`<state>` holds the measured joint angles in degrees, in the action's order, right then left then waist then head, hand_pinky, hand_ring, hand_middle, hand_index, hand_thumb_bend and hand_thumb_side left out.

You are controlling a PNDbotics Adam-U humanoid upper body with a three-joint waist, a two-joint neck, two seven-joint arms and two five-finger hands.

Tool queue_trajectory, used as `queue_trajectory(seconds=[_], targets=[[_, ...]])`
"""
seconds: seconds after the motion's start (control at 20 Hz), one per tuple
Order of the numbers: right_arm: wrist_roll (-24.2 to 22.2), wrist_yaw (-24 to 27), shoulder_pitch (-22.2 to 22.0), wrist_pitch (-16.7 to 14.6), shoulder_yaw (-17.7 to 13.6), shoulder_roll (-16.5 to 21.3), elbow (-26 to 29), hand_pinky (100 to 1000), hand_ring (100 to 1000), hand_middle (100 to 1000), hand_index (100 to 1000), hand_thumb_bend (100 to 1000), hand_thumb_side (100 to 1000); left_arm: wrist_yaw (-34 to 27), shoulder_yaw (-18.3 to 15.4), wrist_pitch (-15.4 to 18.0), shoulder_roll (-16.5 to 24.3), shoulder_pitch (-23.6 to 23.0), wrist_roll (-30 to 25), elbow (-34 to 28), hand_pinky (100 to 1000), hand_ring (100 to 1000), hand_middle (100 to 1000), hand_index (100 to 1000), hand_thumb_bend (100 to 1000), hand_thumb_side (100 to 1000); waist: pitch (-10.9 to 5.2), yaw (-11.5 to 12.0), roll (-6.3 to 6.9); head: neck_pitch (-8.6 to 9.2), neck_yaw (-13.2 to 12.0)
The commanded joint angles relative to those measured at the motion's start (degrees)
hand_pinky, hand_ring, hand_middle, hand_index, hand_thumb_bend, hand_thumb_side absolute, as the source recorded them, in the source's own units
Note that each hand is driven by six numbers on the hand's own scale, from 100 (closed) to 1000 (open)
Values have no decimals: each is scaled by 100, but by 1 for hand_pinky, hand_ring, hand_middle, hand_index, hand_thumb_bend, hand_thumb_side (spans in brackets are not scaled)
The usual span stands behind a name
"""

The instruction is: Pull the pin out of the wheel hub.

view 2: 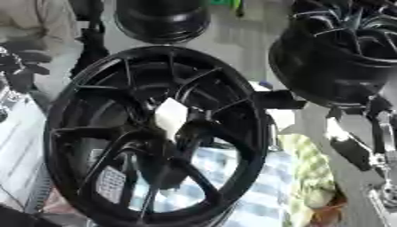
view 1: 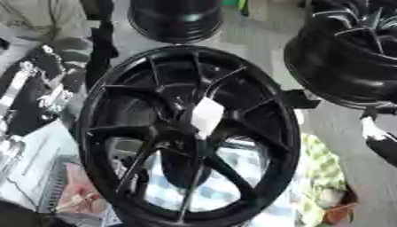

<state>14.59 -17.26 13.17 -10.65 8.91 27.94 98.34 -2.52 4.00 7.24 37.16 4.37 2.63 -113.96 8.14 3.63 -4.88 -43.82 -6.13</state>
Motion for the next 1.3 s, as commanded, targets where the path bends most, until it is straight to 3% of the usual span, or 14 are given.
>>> queue_trajectory(seconds=[0.05,0.4,0.6,1.0,1.3], targets=[[-469,-133,314,154,113,485,446,695,800,758,888,100,199,-6,-62,-3,108,23,-2,-63,720,777,785,862,380,676,-73,10,20,-30,36],[-2056,110,1202,479,585,1527,1419,723,816,788,904,100,181,-5,-43,-12,131,16,-22,-63,720,777,785,862,380,677,-97,-2,-4,-30,65],[-2861,379,1722,343,873,1857,1614,733,822,801,914,205,170,3,-37,-16,148,2,-31,-63,720,777,786,863,380,677,-111,-8,-10,-30,71],[-4296,345,2554,-286,1360,1994,1626,769,837,831,941,387,213,8,-18,-26,171,-19,-52,-63,720,777,786,863,380,677,-144,-13,-27,-30,78],[-5143,329,3046,-574,1798,1814,1626,780,842,842,943,391,195,-6,4,-39,176,-24,-75,-63,720,777,786,863,380,678,-178,-6,-37,-30,104]])
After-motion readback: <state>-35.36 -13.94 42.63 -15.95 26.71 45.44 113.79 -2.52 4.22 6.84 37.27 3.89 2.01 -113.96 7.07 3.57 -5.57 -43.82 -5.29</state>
